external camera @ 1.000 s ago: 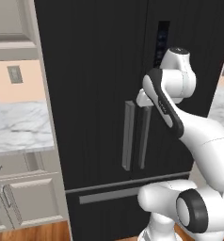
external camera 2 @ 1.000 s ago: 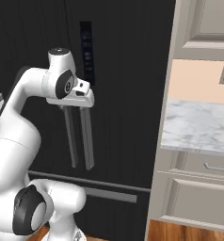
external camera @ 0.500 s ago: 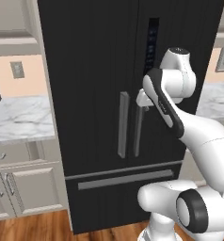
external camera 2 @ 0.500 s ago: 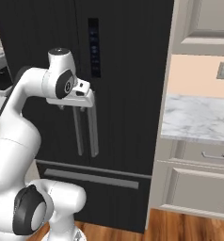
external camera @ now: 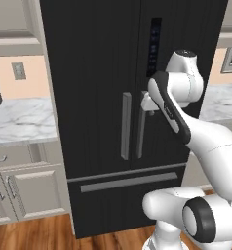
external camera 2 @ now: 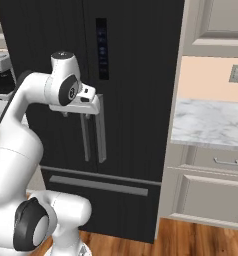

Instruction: Retrieve a lemon from the fridge and place it on the cutting board with the fish.

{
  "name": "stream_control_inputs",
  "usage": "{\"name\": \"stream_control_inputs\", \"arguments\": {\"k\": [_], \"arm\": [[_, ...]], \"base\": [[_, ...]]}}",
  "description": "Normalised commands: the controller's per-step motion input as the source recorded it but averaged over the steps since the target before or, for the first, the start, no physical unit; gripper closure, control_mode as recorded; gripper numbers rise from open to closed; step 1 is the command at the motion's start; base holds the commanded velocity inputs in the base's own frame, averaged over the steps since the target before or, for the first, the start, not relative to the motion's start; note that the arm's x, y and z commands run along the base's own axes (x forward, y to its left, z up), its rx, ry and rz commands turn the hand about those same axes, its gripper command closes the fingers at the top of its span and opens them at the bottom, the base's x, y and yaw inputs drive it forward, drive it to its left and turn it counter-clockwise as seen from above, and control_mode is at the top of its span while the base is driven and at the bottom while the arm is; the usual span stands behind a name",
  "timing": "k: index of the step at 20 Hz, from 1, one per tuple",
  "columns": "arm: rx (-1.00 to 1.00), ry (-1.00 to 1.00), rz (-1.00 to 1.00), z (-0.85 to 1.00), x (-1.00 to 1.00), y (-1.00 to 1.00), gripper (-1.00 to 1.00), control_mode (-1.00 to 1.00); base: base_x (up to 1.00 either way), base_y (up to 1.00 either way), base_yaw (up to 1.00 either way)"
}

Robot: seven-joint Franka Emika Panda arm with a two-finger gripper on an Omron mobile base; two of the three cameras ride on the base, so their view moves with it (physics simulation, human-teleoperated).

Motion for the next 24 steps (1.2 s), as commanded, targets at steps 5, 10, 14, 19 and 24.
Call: {"name": "stream_control_inputs", "arguments": {"k": [5, 10, 14, 19, 24], "arm": [[0.00, -0.04, -0.07, -0.30, 0.04, 0.00, -1.00, -1.00], [0.00, -0.16, -0.07, -0.35, 0.31, 0.00, -1.00, -1.00], [0.00, -0.05, 0.01, -0.03, 0.08, -0.05, -1.00, -1.00], [0.00, -0.22, 0.00, -0.35, 0.47, 0.00, -1.00, -1.00], [0.00, -0.09, 0.00, -0.07, 0.57, -0.01, -1.00, -1.00]], "base": [[0.00, 0.00, 0.00], [0.00, 0.00, 0.00], [0.00, 0.00, 0.00], [0.00, 0.00, 0.00], [0.00, 0.00, 0.00]]}}
